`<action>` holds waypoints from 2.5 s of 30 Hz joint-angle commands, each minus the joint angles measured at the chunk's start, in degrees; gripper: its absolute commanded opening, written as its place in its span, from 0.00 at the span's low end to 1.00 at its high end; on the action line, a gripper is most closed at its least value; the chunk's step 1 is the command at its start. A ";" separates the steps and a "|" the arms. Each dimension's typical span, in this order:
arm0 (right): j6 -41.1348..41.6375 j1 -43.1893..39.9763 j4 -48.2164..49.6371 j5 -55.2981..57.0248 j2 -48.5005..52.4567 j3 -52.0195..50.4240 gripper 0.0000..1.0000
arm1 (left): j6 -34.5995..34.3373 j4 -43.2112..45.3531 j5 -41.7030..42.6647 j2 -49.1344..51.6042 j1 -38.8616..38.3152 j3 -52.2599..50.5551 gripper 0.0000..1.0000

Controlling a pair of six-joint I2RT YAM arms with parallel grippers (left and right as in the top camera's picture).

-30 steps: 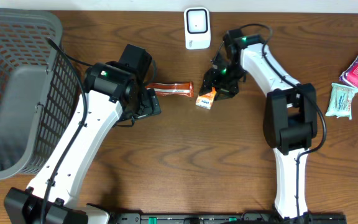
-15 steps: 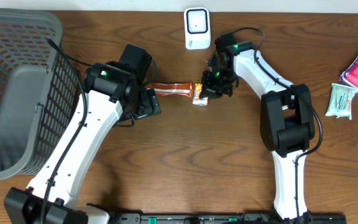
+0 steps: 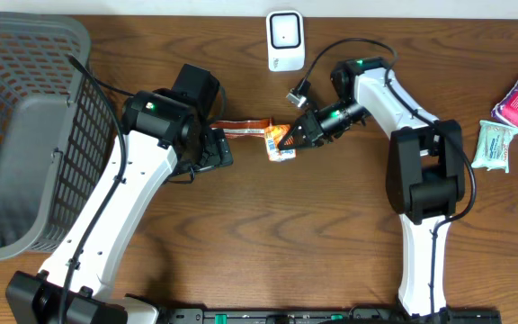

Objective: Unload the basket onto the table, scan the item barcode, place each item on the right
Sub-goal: 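Grasp the small orange box pack with the right gripper, then raise the orange box pack to the scanner face, then carry the orange box pack to the right edge and release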

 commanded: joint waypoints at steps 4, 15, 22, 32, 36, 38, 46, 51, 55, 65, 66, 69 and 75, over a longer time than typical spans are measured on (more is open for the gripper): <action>15.34 1.79 6.97 16.96 -0.76 0.87 0.01 | 0.96 -0.24 -0.35 0.35 0.04 0.00 0.98; 36.70 6.56 10.56 66.82 -4.57 18.49 0.01 | 0.94 -0.22 -0.35 0.35 0.04 0.00 0.98; 30.71 10.27 30.47 83.91 -3.50 21.53 0.01 | 0.96 -0.22 -0.35 0.35 0.04 0.00 0.98; 4.66 14.23 51.80 97.83 4.55 21.53 0.01 | 0.94 -0.22 -0.35 0.33 0.04 0.00 0.98; 3.19 14.53 53.31 103.97 7.30 21.53 0.01 | 0.96 -0.22 -0.35 0.35 0.04 0.00 0.98; 4.79 14.53 53.16 103.80 7.61 21.53 0.01 | 0.96 -0.22 -0.35 0.35 0.04 0.00 0.98; 18.36 11.32 48.89 104.17 4.31 23.32 0.01 | 0.94 -0.22 -0.35 0.35 0.04 0.00 0.98; 25.73 4.81 41.40 102.27 0.09 23.37 0.01 | 0.96 -0.22 -0.35 0.35 0.04 0.00 0.98; 32.15 -3.17 31.01 102.25 -1.42 23.37 0.01 | 0.96 -0.22 -0.35 0.35 0.04 0.00 0.98; 35.82 -24.15 10.88 95.23 -0.13 22.97 0.15 | 0.96 -0.22 -0.35 0.35 0.04 0.00 0.98; 36.72 -25.64 10.51 92.78 -0.13 22.91 0.34 | 0.94 -0.22 -0.35 0.35 0.04 0.00 0.98; 39.23 -29.66 9.55 84.15 -0.13 22.82 0.93 | 0.96 -0.22 -0.35 0.35 0.04 0.00 0.98; 39.15 -33.73 8.07 61.00 -0.13 22.80 0.99 | 0.96 -0.22 -0.35 0.35 0.04 0.00 0.98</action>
